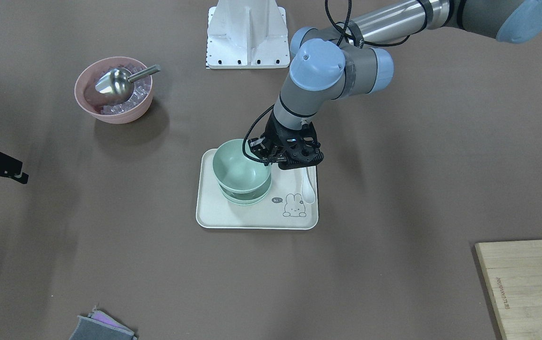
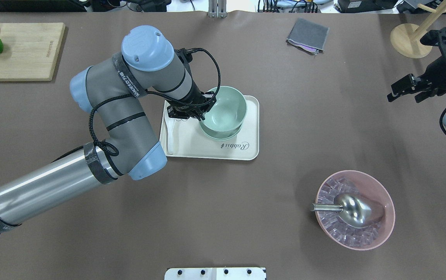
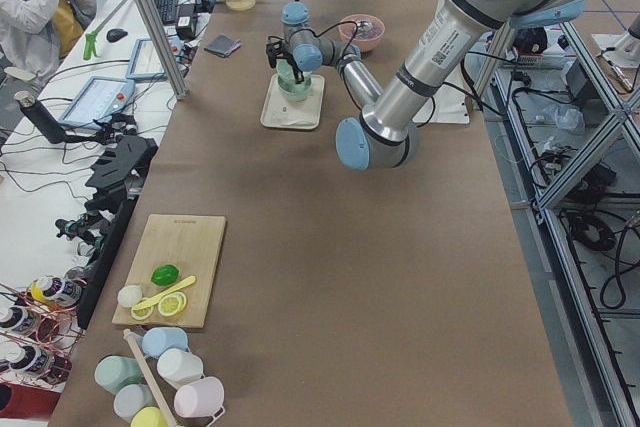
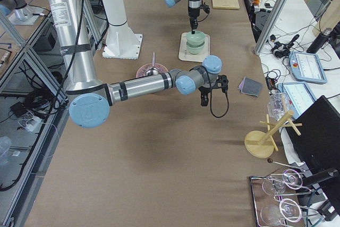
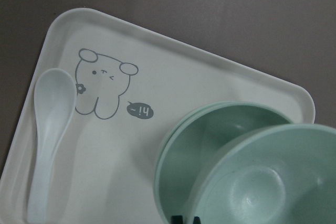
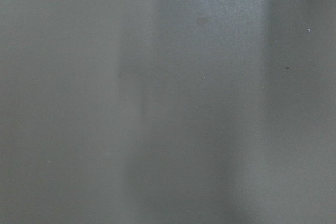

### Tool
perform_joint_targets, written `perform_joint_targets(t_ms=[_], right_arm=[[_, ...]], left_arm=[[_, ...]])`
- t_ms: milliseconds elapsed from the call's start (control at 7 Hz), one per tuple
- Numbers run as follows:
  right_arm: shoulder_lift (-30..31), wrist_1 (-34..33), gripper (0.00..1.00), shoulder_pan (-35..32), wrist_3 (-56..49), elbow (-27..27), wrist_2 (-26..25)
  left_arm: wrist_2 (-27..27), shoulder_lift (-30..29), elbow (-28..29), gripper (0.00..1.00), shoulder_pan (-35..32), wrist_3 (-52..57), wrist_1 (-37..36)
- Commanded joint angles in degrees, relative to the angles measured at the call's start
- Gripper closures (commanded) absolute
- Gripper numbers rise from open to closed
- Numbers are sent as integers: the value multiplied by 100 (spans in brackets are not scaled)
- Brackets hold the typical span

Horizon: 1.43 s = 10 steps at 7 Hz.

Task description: Stack green bowls together

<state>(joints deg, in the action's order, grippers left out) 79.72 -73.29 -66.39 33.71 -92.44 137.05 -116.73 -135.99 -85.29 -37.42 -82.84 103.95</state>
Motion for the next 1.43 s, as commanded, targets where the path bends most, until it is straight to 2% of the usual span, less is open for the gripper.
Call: perform_joint_targets(t_ms=[0, 143, 286, 429, 571, 714, 857, 1286], right_arm=[[-9, -1, 0, -6, -5, 7, 6], [-9, 8, 0, -6, -5, -2, -3], [0, -1, 0, -58, -5, -2, -3], [35, -9, 0, -154, -13, -19, -3], [70, -10, 0, -251, -48, -11, -3], [262, -18, 0, -435, -484, -2, -20], [447, -62, 0, -706, -1001, 7, -12], [878, -71, 0, -1638, -2742, 348, -91]], left_arm=[[168, 20, 161, 1, -3, -4, 352], [159, 29, 197, 1, -20, -4, 441], [116, 351, -151, 1, -133, 4, 373], [89, 1111, -790, 1, -282, 248, 346], [-311, 1832, -1414, 1, -728, 1234, -150], [-498, 2248, -2168, 1, -1350, 2601, -1330], [-483, 2757, -2759, 1, -1591, 3894, -2256], [-535, 3936, -2669, 1, -2759, 6526, -2248]])
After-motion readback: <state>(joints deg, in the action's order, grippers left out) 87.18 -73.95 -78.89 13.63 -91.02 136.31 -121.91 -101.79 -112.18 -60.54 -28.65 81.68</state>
